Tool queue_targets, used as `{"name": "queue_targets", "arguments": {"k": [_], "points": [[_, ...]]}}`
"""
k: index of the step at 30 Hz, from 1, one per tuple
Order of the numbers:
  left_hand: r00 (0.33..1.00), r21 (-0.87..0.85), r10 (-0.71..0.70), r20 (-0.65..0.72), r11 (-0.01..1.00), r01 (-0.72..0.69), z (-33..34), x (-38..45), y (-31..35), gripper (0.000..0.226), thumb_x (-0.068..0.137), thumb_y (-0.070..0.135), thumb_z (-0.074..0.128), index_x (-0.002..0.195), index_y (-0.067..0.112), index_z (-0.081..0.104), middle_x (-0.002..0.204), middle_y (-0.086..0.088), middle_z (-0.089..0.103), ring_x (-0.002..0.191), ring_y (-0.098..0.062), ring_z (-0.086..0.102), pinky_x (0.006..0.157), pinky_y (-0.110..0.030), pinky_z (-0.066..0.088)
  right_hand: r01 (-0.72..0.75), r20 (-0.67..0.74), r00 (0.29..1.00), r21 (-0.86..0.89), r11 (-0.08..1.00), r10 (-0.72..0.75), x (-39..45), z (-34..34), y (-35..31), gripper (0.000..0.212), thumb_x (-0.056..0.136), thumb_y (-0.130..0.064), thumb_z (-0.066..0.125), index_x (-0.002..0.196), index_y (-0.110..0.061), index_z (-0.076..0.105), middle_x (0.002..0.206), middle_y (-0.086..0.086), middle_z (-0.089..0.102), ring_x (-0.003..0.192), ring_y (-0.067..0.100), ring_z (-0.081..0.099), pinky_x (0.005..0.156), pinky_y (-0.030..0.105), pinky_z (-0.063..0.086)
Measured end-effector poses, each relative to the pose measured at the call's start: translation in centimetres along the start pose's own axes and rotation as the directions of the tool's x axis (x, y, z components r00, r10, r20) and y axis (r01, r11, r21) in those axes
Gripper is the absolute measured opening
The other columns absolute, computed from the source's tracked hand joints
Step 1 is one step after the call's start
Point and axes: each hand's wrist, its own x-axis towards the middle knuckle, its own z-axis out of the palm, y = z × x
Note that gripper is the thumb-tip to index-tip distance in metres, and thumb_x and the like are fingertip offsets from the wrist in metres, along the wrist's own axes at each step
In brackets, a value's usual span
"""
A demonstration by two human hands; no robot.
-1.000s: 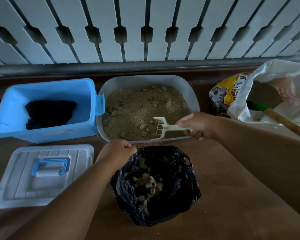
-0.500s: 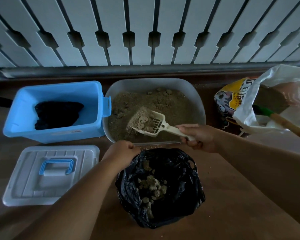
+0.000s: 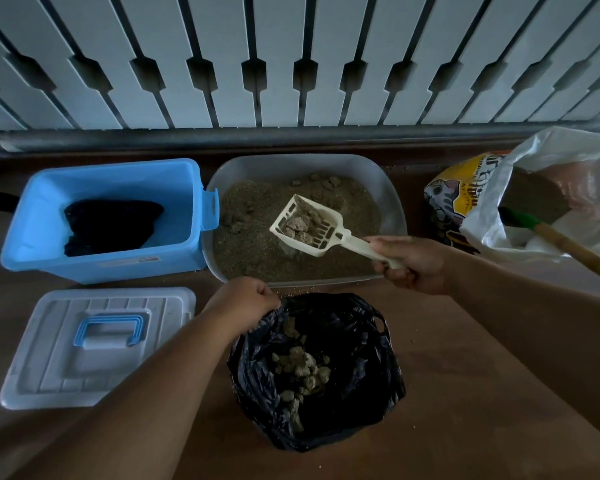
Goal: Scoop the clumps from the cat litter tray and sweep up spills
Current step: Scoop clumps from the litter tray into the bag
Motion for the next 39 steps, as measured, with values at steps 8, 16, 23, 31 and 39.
{"name": "queue_targets", "arguments": {"k": [8,16,23,31,39], "points": [[1.000,-0.003,-0.009,0.020,1.000,0.009,0.4,0.2,0.0,0.025,0.089,0.037,0.069,0.084,0.013,0.074,0.086,-0.010,0.074,0.070,-0.018,0.066,0.067,-0.030,0.049,-0.017,-0.024,1.000,-0.068,0.998,0.016,-0.6,0.3,0.0,0.030,0.101,-0.023,0.053,0.130,-0.021,0.060,0.070,0.004,0.058,0.041,0.004,0.037,0.040,0.015,0.024],[0.999,0.024,-0.026,0.027,0.999,0.025,0.2,0.0,0.2,0.026,0.088,0.039,0.068,0.087,0.014,0.074,0.088,-0.008,0.075,0.083,-0.025,0.071,0.074,-0.034,0.052,-0.016,-0.005,1.000,-0.071,0.997,0.016,-1.1,0.1,-0.2,0.032,0.100,-0.022,0.053,0.132,-0.020,0.060,0.069,0.005,0.056,0.040,0.004,0.038,0.040,0.014,0.025],[0.999,0.045,-0.040,0.028,0.998,0.039,-0.5,-0.4,0.7,0.022,0.090,0.036,0.068,0.085,0.015,0.074,0.086,-0.009,0.074,0.085,-0.027,0.071,0.073,-0.033,0.052,-0.007,0.005,1.000,-0.190,0.982,0.008,-2.4,-0.4,-1.5,0.037,0.100,-0.022,0.054,0.136,-0.016,0.057,0.066,0.007,0.055,0.038,0.004,0.034,0.036,0.013,0.025],[0.996,0.114,-0.083,0.032,0.990,0.079,-2.6,-1.4,1.4,0.012,0.094,0.029,0.067,0.091,0.017,0.071,0.078,-0.006,0.065,0.060,-0.015,0.059,0.040,-0.017,0.042,-0.110,0.110,0.977,-0.473,0.874,0.182,-4.3,0.9,-3.4,0.029,0.096,-0.018,0.055,0.123,-0.013,0.067,0.063,0.007,0.051,0.038,0.007,0.030,0.035,0.017,0.022],[0.984,-0.059,-0.147,0.103,0.986,0.154,-2.5,-2.1,1.3,0.019,0.094,0.024,0.066,0.108,0.011,0.069,0.091,-0.010,0.071,0.069,-0.019,0.068,0.058,-0.028,0.058,-0.102,0.097,0.951,-0.797,0.595,0.293,-4.7,3.7,-5.4,0.025,0.098,-0.015,0.056,0.118,-0.011,0.069,0.059,0.007,0.053,0.039,0.010,0.031,0.037,0.020,0.021]]}}
